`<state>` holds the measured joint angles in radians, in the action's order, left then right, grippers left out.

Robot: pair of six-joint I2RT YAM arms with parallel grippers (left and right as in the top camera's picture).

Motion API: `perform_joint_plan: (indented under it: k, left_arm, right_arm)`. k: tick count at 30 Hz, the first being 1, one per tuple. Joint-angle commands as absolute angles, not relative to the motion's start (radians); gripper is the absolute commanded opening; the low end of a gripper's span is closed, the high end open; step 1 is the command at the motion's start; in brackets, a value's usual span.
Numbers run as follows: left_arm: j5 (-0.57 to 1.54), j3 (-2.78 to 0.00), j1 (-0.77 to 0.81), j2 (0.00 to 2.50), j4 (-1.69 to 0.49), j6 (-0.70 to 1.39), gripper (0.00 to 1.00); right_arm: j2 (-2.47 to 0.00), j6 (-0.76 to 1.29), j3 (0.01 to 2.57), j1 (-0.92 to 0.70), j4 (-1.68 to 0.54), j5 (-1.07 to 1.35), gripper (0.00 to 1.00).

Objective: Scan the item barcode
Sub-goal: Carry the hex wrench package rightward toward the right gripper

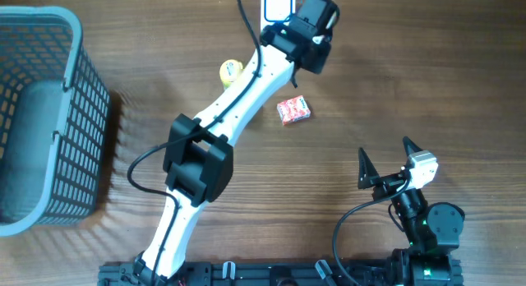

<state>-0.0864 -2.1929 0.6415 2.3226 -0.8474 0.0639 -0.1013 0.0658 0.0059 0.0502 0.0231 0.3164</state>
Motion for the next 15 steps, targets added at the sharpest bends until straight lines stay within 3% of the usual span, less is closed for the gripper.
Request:
perform_joint_plan:
  k: [1,9,15]
  left_arm:
    - [-0.034,-2.215,0.693,2.285,-0.847,0.052,0.04]
    - [-0.023,-2.215,0.696,2.285,-0.85,0.052,0.04]
    - [0.112,-2.209,0.689,2.323,-0.842,0.052,0.04]
  right_arm:
    - [-0.099,0.062,0.005,0.047,0.026,0.314,1.0]
    - [-0.099,0.062,0.005,0.047,0.026,0.314,1.0]
    - [-0.099,0.073,0.005,0.047,0.024,0.324,1.0]
